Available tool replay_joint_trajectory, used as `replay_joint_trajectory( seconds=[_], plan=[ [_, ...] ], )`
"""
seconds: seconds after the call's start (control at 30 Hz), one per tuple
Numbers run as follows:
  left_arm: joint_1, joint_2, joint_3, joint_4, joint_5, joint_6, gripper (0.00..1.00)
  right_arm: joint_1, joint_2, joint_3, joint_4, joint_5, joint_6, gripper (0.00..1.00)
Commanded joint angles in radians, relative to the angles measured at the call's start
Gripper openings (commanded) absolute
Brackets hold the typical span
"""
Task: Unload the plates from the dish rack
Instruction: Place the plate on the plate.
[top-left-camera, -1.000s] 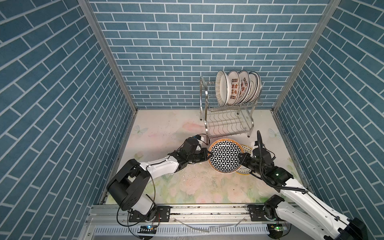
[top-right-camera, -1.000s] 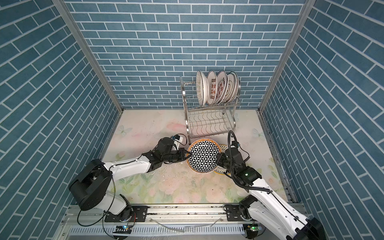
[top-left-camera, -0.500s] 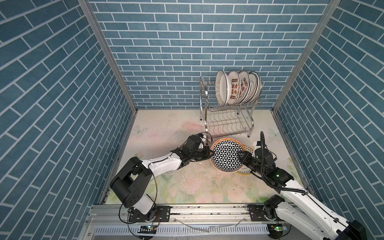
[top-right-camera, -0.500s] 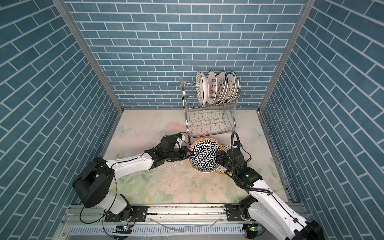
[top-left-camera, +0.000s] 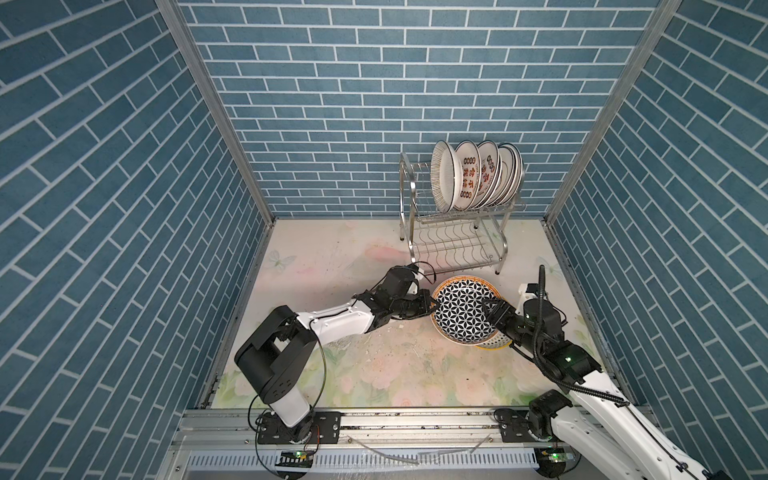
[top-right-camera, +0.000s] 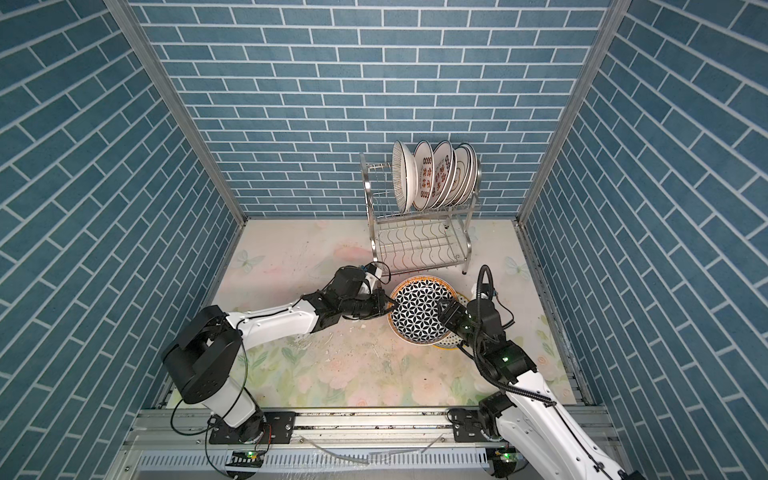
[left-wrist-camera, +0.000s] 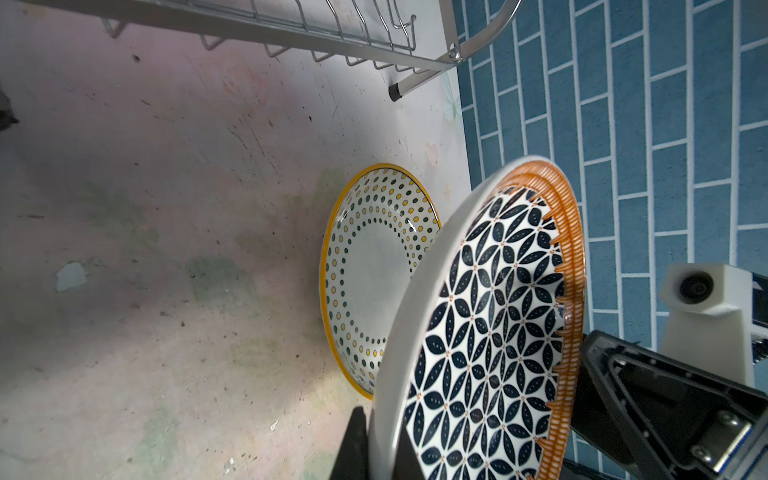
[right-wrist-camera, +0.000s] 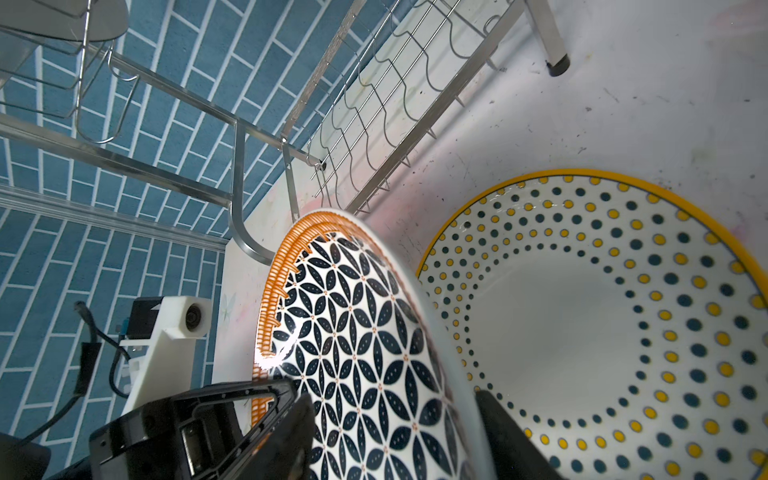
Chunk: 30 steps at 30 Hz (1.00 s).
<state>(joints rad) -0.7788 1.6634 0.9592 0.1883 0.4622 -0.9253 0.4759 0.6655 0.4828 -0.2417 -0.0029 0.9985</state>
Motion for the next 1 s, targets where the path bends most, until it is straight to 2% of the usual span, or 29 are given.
replay_joint_trajectory(
  seconds=[0.0, 0.27, 0.57, 0.97],
  plan=[
    [-0.019, 0.024, 0.065, 0.020, 0.023, 0.008, 0.00, -0.015, -0.018, 0.014, 0.004, -0.001, 0.017, 0.63],
    [-0.037, 0.108, 0.143, 0.037, 0.024, -0.012, 0.00, -0.067, -0.072, 0.008, -0.083, 0.041, 0.028, 0.66],
    [-0.037, 0.137, 0.188, 0.025, 0.026, -0.008, 0.00, -0.127, -0.105, 0.002, -0.155, 0.052, 0.022, 0.68],
    [-0.040, 0.164, 0.226, 0.024, 0.033, -0.006, 0.00, -0.155, -0.196, 0.079, -0.358, 0.180, -0.040, 0.69]
  ],
)
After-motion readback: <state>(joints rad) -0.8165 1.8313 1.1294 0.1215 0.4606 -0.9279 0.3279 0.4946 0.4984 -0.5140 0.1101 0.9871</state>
